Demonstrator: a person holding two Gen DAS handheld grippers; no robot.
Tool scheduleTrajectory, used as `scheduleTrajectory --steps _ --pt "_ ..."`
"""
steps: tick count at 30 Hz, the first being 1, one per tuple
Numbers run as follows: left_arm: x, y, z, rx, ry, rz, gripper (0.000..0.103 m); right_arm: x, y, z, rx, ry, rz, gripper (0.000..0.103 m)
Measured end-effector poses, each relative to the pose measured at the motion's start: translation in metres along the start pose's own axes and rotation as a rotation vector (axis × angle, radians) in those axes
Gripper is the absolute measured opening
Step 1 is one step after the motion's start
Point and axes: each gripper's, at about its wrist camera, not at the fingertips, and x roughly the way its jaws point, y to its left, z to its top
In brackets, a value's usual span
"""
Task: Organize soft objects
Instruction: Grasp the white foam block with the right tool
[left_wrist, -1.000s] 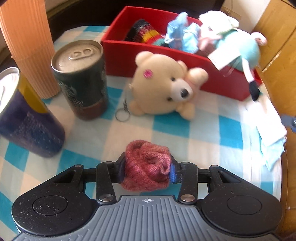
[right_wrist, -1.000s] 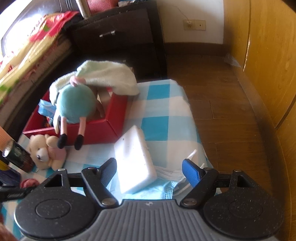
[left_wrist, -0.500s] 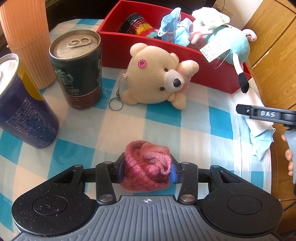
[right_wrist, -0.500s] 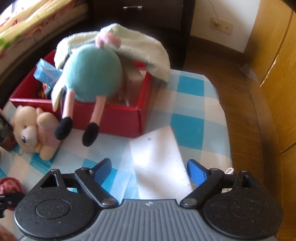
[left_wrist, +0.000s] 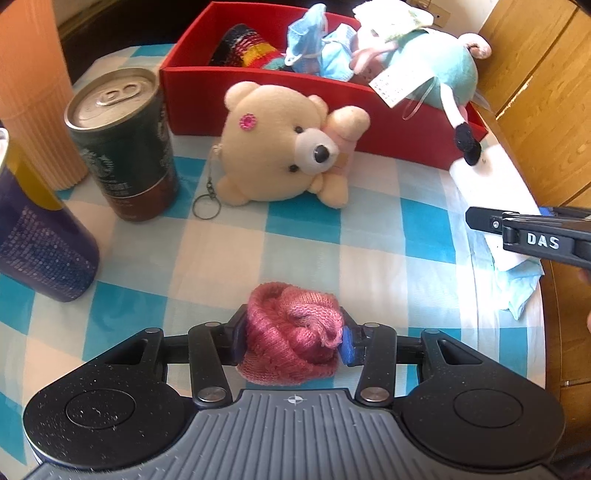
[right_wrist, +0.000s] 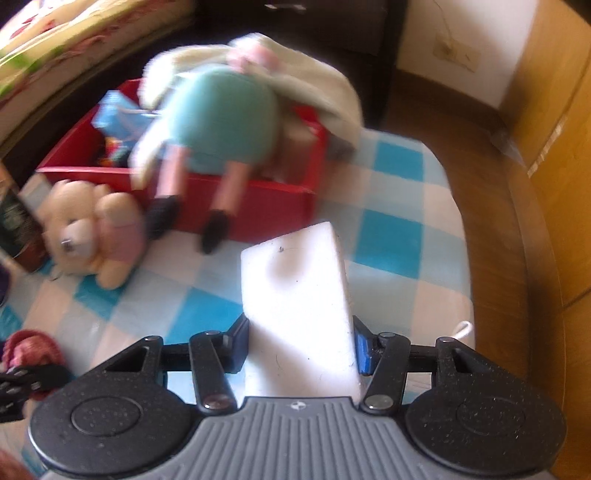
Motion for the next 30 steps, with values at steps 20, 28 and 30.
scheduleTrajectory --steps 20,28,30 --pt "0.005 -0.024 -0.016 0.108 -0.051 0.079 0.051 -0.029 0.035 -0.043 -0.088 -0.013 0.085 0.031" --pt "0.011 -0.038 -0.022 0.163 -0.064 0.12 0.074 -0.015 0.033 -0.056 -0.046 0.044 0.114 0.042" --pt "0.012 -0.036 -0.022 0.159 -0.066 0.131 0.078 -0.011 0.035 -0.057 -0.058 0.059 0.099 0.052"
